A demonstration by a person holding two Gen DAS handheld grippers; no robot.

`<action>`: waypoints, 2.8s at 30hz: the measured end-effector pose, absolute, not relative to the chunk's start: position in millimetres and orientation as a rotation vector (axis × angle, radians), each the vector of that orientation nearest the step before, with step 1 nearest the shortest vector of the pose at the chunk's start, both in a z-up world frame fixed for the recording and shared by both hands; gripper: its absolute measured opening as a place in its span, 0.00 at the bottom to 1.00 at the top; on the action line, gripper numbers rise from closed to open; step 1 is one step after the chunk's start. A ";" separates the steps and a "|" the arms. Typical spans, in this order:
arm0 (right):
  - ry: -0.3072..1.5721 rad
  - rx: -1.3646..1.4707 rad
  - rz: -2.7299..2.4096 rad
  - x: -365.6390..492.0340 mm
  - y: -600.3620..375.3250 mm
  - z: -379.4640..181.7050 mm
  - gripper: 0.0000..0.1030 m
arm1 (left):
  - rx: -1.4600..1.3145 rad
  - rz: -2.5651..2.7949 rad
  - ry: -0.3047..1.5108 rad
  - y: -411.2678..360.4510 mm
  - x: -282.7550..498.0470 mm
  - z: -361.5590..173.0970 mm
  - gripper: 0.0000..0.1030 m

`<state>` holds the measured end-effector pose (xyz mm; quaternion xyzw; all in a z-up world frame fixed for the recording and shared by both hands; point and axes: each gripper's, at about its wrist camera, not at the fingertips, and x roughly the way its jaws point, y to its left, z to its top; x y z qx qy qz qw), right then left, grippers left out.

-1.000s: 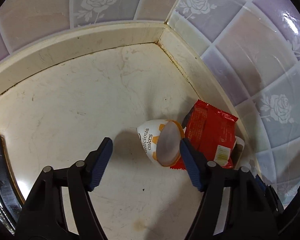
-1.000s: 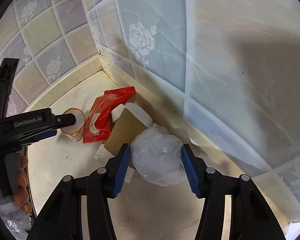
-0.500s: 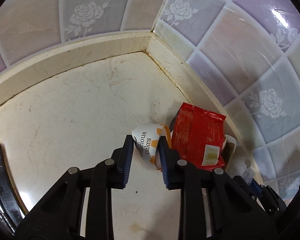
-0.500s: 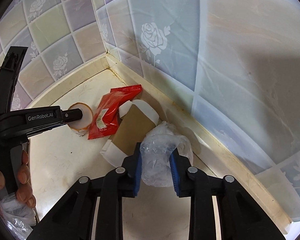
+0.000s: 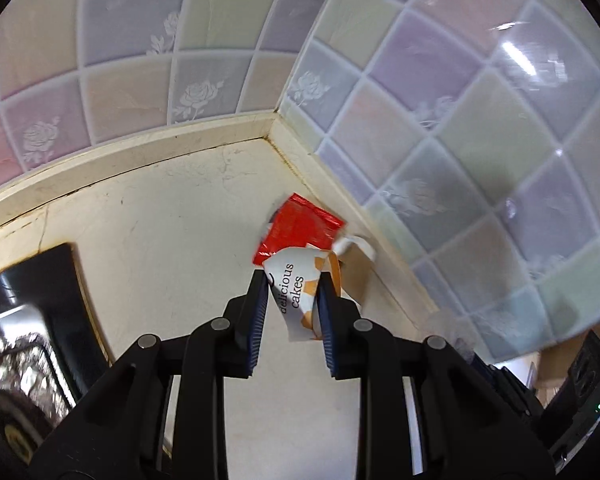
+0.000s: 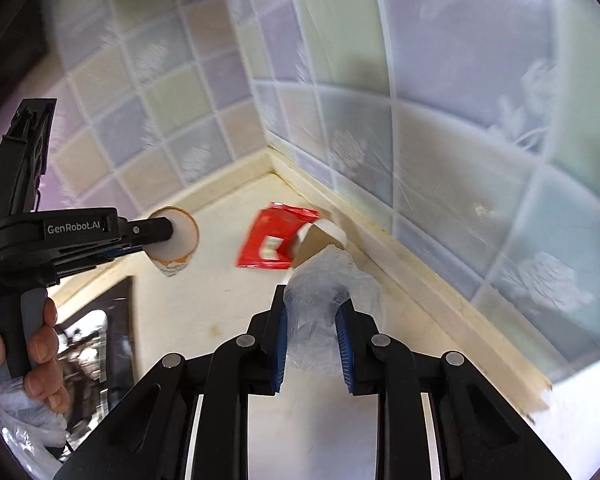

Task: Collect trash
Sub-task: 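Grasp the white cake cup with the left tool while the right tool grasps the plastic bag, then carry the cake cup and plastic bag down over the floor bin, then open both tools to drop the cup and bag into the bin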

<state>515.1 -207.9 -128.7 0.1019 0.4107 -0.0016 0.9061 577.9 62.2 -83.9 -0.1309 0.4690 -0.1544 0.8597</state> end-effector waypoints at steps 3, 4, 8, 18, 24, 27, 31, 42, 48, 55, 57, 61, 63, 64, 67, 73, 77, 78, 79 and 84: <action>0.821 0.228 0.042 483.4 -205.2 -106.7 0.20 | -0.306 -0.352 0.960 63.4 540.5 -58.0 0.21; 0.813 0.230 0.055 474.7 -204.0 -100.6 0.20 | -0.320 -0.363 0.951 64.0 524.2 -48.8 0.21; 0.781 0.244 0.138 423.1 -200.0 -69.0 0.20 | -0.344 -0.382 0.914 67.2 451.8 -7.2 0.21; 0.702 0.221 0.343 265.9 -202.9 0.0 0.20 | -0.323 -0.344 0.803 46.8 260.0 51.2 0.21; 0.692 0.217 0.426 171.0 -219.7 7.8 0.20 | -0.268 -0.288 0.788 12.5 159.0 45.1 0.21; 0.706 0.222 0.452 128.4 -229.6 3.8 0.20 | -0.234 -0.271 0.803 -4.4 118.1 32.8 0.21; 0.758 0.240 0.466 84.0 -243.9 -17.5 0.20 | -0.198 -0.269 0.850 -24.0 75.3 5.5 0.21; 0.987 0.275 0.391 48.1 -257.0 -144.8 0.20 | -0.175 -0.249 1.061 -43.3 38.1 -114.7 0.21; 1.109 0.236 0.340 48.4 -243.4 -245.8 0.21 | -0.160 -0.226 1.166 -39.4 45.8 -209.5 0.21; 1.209 0.238 0.270 47.7 -233.9 -389.6 0.21 | -0.135 -0.245 1.272 -39.9 53.4 -348.7 0.21; 1.220 0.229 0.248 46.4 -233.4 -427.9 0.22 | -0.122 -0.250 1.293 -42.3 57.6 -386.0 0.21; 1.264 0.229 0.211 45.0 -238.3 -506.9 0.22 | -0.135 -0.268 1.350 -43.8 65.1 -467.9 0.22; 1.285 0.238 0.200 44.7 -243.4 -544.0 0.23 | -0.150 -0.273 1.363 -43.9 70.0 -497.4 0.22; 1.290 0.238 0.195 44.8 -245.7 -558.7 0.23 | -0.159 -0.279 1.368 -43.4 72.6 -511.5 0.22; 1.324 0.248 0.183 49.1 -254.1 -608.2 0.24 | -0.155 -0.274 1.383 -45.4 83.5 -551.7 0.22; 1.367 0.256 0.160 60.1 -265.3 -683.0 0.36 | -0.122 -0.222 1.410 -43.6 102.8 -604.6 0.58; 1.366 0.233 0.144 62.9 -255.4 -708.2 0.40 | -0.110 -0.205 1.403 -36.6 107.4 -623.0 0.67; 1.365 0.234 0.144 63.1 -256.3 -713.8 0.41 | -0.106 -0.199 1.403 -34.2 107.7 -626.4 0.68; 1.366 0.236 0.144 63.8 -256.6 -717.5 0.41 | -0.105 -0.194 1.404 -32.5 107.7 -628.9 0.68; 1.370 0.226 0.133 64.3 -253.0 -726.2 0.42 | -0.090 -0.174 1.402 -25.5 105.0 -635.1 0.69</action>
